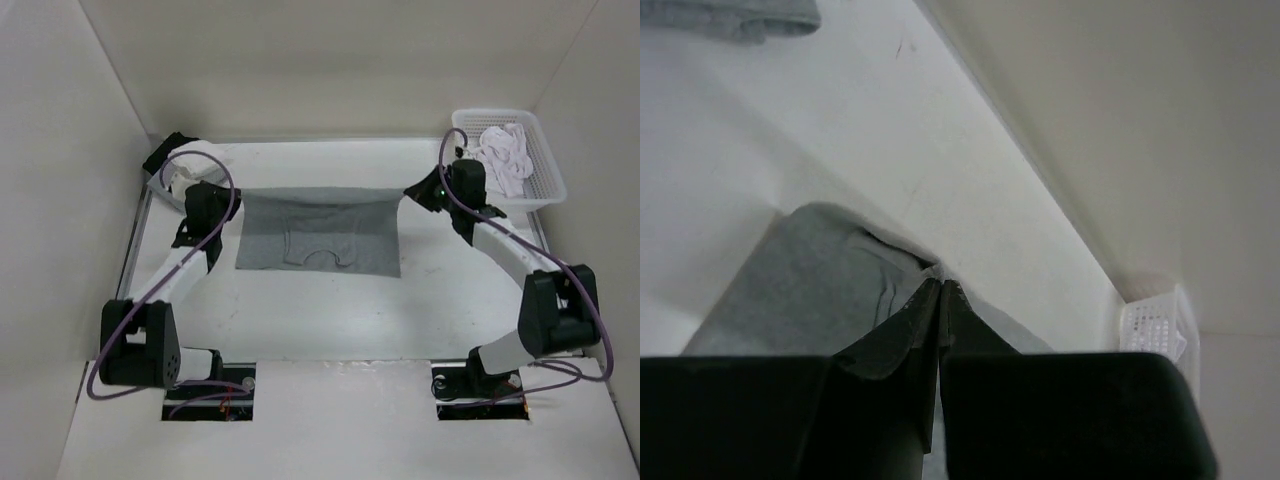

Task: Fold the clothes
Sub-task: Fold the tank top

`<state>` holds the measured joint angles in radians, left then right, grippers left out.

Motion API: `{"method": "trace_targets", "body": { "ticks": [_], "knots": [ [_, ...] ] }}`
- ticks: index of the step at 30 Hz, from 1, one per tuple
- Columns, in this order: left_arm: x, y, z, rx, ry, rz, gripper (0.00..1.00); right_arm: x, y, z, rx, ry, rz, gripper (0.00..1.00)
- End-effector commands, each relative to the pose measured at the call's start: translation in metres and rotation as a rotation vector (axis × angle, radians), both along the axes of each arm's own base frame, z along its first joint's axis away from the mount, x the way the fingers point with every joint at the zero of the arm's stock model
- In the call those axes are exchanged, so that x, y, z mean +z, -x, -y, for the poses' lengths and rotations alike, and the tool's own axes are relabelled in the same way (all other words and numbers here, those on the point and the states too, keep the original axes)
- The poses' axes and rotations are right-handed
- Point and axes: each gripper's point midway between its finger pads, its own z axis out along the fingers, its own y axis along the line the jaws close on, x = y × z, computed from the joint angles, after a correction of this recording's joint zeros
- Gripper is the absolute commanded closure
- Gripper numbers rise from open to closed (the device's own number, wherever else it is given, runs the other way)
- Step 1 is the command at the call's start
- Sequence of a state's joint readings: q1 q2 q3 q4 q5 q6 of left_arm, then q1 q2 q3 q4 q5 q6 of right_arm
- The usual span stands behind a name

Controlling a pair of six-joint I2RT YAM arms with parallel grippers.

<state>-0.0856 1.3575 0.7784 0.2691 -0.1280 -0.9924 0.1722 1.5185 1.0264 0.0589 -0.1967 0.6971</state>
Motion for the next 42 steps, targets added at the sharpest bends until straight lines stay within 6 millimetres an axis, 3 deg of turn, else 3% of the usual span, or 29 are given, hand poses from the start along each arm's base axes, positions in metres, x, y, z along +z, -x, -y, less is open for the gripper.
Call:
{"method": "trace_targets", "body": {
  "ticks": [1,5,10,13,17,21,25,28,31,37,40,42],
  "knots": [
    [0.012,0.029,-0.006,0.024,0.033,0.08,1.0,0.012,0.021,0.005,-0.02,-0.053,0.077,0.99],
    [-0.007,0.07,-0.01,0.013,0.045,0.073,1.0,-0.012,0.061,0.012,-0.036,-0.055,0.065,0.99],
    [-0.035,0.106,-0.018,-0.002,0.044,0.027,1.0,-0.038,0.107,0.012,-0.024,-0.062,0.03,0.99],
    [-0.05,0.12,-0.028,0.009,0.043,0.0,1.0,-0.058,0.133,0.005,-0.002,-0.041,-0.012,0.99],
    [-0.085,0.134,-0.03,0.0,0.04,-0.079,0.97,-0.094,0.155,0.003,-0.018,-0.009,-0.113,0.97],
    [-0.115,0.145,-0.034,0.019,0.046,-0.141,0.84,-0.128,0.168,0.003,-0.036,-0.005,-0.215,0.87],
    [-0.104,0.141,-0.039,0.023,0.07,-0.106,0.73,-0.121,0.161,0.003,-0.042,-0.003,-0.175,0.6],
    [-0.082,0.137,-0.034,0.008,0.07,-0.042,0.73,-0.109,0.147,0.002,-0.049,0.007,-0.128,0.51],
    [-0.07,0.132,-0.017,-0.038,0.056,-0.015,0.73,-0.114,0.127,0.0,-0.031,0.014,-0.144,0.48],
    [-0.056,0.119,0.015,-0.126,0.039,0.026,0.74,-0.142,0.106,-0.024,0.052,-0.078,-0.248,0.55],
    [-0.048,0.111,0.027,-0.156,0.041,0.054,0.74,-0.144,0.1,-0.034,0.072,-0.136,-0.264,0.66],
    [-0.043,0.107,0.036,-0.18,0.043,0.071,0.74,-0.143,0.094,-0.037,0.072,-0.156,-0.268,0.8]
  ]
}}
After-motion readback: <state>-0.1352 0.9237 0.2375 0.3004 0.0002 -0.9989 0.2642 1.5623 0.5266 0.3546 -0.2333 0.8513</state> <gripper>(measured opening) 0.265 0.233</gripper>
